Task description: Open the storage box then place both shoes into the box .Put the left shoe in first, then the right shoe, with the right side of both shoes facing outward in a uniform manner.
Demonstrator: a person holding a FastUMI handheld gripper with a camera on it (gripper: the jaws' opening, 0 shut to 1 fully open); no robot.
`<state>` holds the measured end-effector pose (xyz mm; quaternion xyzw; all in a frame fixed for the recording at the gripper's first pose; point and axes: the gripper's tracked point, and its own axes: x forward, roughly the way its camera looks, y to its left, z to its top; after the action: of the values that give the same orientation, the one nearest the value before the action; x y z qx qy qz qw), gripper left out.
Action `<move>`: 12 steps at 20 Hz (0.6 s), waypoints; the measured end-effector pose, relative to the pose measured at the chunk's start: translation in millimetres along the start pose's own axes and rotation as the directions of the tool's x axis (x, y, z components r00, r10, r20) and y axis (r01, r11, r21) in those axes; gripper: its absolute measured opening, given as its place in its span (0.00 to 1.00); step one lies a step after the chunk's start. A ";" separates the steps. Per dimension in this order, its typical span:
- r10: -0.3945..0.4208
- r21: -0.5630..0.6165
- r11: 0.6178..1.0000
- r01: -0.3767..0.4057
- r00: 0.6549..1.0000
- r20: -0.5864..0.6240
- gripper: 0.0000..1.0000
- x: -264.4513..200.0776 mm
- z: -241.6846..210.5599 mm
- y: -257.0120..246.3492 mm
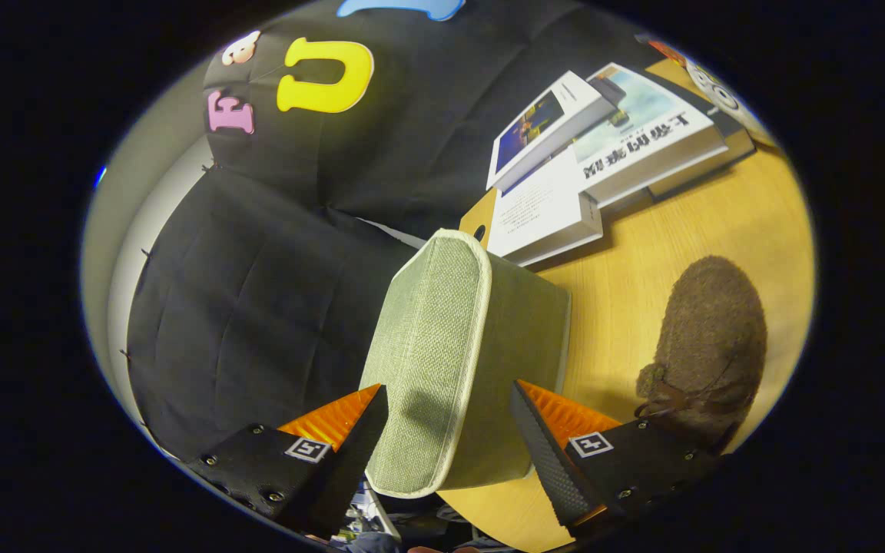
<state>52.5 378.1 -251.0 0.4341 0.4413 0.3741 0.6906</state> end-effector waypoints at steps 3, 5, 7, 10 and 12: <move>0.074 0.149 0.986 -0.073 0.997 -0.003 0.97 10.4 0.7 14.3; 0.062 0.144 0.988 -0.059 0.998 -0.014 0.96 10.2 1.4 10.9; 0.055 0.160 0.986 -0.051 0.998 -0.025 0.89 14.7 0.2 13.1; 0.049 0.126 0.991 -0.045 0.998 -0.029 0.65 10.4 5.3 18.7; 0.034 0.111 0.993 -0.033 0.999 -0.007 0.41 4.2 13.0 19.5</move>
<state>63.5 385.0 -231.0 0.4775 0.4571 0.3623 0.6572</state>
